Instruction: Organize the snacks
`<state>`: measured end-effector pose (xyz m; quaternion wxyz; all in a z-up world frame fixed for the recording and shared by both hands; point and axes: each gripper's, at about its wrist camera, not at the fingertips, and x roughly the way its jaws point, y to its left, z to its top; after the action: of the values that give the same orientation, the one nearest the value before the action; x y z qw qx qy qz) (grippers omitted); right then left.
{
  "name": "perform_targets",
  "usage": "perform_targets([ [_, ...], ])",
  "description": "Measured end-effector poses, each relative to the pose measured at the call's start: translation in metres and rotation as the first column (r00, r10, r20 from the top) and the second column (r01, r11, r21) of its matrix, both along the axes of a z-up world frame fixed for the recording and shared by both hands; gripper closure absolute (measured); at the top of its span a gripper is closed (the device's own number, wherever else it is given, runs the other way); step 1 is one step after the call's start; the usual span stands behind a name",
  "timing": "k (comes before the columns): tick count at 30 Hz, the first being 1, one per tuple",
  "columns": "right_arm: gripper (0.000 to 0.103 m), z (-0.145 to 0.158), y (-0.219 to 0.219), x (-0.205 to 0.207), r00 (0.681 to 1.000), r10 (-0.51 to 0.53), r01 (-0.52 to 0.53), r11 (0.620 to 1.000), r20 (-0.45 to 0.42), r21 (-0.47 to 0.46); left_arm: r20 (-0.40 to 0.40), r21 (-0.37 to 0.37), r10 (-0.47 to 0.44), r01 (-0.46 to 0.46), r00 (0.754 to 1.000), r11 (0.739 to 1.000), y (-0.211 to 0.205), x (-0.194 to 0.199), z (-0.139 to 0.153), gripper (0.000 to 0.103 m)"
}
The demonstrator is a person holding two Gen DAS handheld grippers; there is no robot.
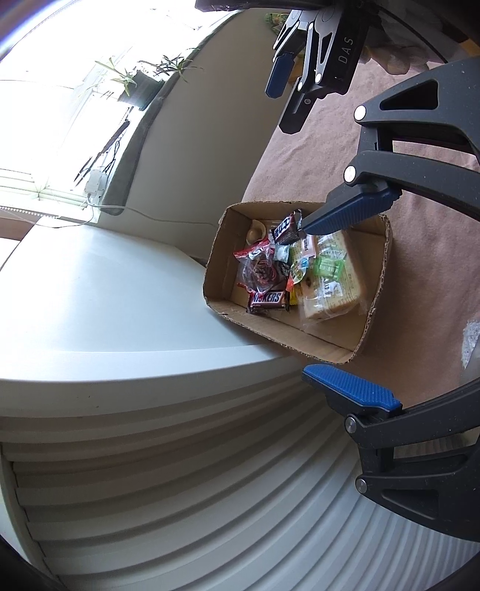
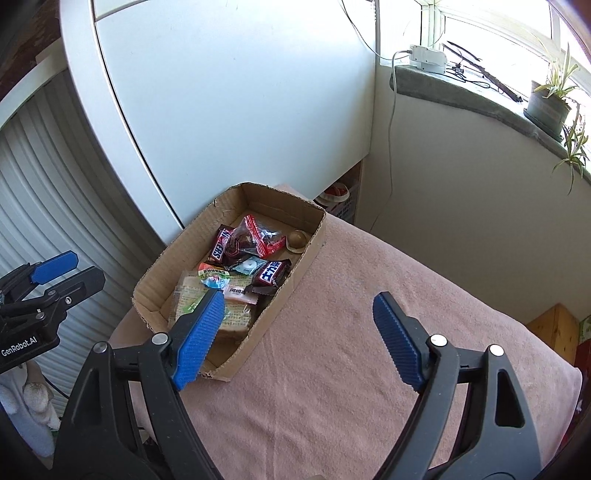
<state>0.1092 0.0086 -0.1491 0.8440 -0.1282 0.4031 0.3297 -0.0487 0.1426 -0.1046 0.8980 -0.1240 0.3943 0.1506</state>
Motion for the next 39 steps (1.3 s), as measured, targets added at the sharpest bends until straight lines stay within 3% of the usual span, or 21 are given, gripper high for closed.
perform_targets([
  [39,0.018,-0.002,0.001,-0.012,1.000,-0.002,0.002,1.000,-0.008,-0.008,-0.025,0.010,0.000,0.001,1.000,1.000,-0.006,-0.002,-0.001,0.030],
])
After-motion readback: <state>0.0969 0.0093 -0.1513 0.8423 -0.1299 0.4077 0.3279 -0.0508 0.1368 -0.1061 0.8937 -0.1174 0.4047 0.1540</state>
